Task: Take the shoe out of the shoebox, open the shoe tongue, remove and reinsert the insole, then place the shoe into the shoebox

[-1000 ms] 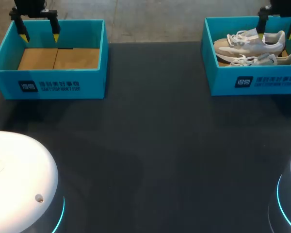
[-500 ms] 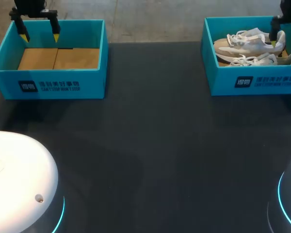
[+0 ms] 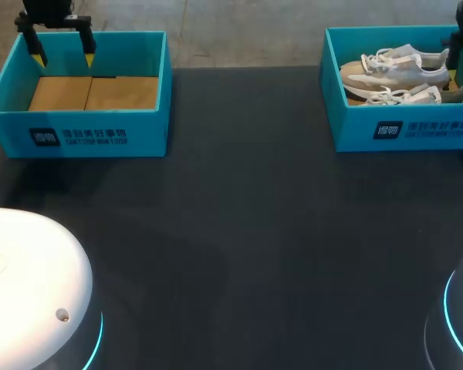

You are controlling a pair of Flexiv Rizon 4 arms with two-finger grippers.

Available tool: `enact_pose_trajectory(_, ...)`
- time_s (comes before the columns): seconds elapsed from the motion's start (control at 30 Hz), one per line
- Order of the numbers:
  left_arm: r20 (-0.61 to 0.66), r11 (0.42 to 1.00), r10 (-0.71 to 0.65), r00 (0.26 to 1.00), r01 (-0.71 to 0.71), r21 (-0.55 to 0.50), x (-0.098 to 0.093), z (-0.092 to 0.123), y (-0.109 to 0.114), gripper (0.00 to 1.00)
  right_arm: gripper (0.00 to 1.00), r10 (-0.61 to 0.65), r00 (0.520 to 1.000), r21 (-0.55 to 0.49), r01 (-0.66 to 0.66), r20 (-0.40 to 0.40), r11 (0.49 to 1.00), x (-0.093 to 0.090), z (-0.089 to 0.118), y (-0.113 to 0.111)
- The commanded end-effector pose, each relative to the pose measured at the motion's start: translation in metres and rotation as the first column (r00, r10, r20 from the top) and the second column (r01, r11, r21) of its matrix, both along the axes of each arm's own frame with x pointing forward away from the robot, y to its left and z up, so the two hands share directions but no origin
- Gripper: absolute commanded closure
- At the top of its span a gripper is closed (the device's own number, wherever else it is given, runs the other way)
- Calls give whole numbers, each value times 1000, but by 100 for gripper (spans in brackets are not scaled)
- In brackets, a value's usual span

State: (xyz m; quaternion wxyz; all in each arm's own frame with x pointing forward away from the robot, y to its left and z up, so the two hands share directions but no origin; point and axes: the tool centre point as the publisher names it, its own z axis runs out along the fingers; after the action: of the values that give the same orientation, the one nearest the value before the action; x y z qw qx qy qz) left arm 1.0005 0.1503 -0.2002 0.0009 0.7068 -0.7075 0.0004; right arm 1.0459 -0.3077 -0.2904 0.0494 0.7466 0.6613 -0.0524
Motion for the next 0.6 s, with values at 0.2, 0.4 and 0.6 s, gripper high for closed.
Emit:
enact_pose_trajectory(0.2,0,1000,0,1000,0,1,0,0,0,0,51,-22,999,16,22,-35,1000,7,-19,-15)
enact_pose_trajectory(0.4,0,1000,0,1000,0,1,0,0,0,0,55,-43,998,14,43,-40,999,5,-23,-23)
enact_pose_trajectory(0.6,0,1000,0,1000,0,1,0,0,0,0,54,-56,997,12,57,-56,998,-2,-28,-25)
